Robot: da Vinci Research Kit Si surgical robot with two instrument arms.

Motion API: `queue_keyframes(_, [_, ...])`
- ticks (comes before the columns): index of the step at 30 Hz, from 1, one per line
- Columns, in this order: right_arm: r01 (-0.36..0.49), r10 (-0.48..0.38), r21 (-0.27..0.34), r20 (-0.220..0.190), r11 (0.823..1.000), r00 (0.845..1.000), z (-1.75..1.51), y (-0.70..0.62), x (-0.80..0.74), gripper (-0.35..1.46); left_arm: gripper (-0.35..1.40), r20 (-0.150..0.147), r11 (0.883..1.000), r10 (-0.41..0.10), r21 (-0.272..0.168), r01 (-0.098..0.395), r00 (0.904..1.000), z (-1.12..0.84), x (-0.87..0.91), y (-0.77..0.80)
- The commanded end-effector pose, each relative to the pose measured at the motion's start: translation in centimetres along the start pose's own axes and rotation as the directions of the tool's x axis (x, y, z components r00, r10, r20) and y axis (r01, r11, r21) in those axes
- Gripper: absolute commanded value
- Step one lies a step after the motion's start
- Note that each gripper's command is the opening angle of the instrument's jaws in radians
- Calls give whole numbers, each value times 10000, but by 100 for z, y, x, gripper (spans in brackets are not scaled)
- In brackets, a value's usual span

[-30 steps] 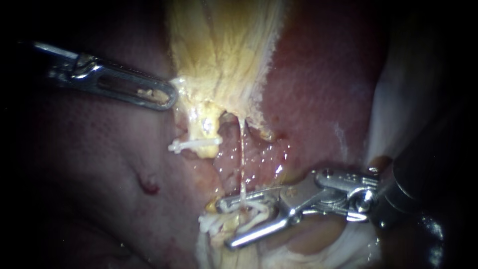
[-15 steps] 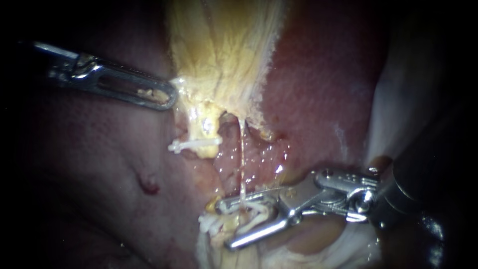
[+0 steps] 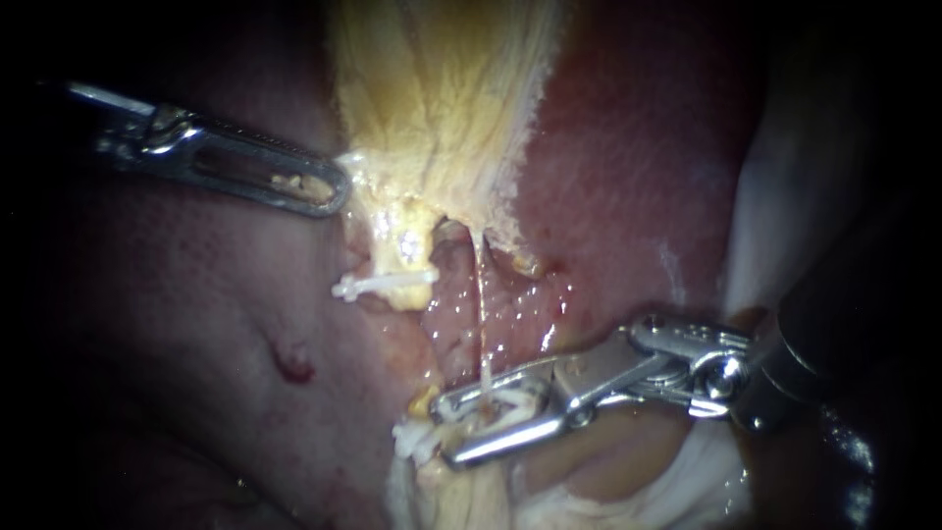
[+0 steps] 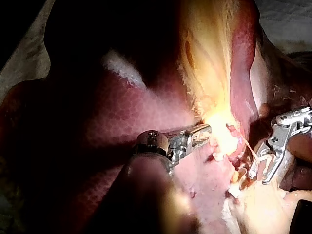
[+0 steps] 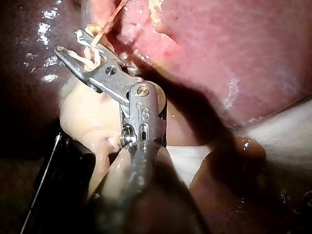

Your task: Clipping first clip right tube

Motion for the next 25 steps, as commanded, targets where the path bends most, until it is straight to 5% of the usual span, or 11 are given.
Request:
queue_keyframes(1, [8, -8, 11, 2, 10000, 10000, -1, -1, 0, -28, -35, 1, 10000, -1, -1, 1, 10000, 0, 0, 0])
queue_keyframes(25, [-115, 115, 17, 68, 9999, 9999, -3, -3, 0, -35, -35, 1, 10000, -1, 0, 1, 10000, 0, 0, 2])
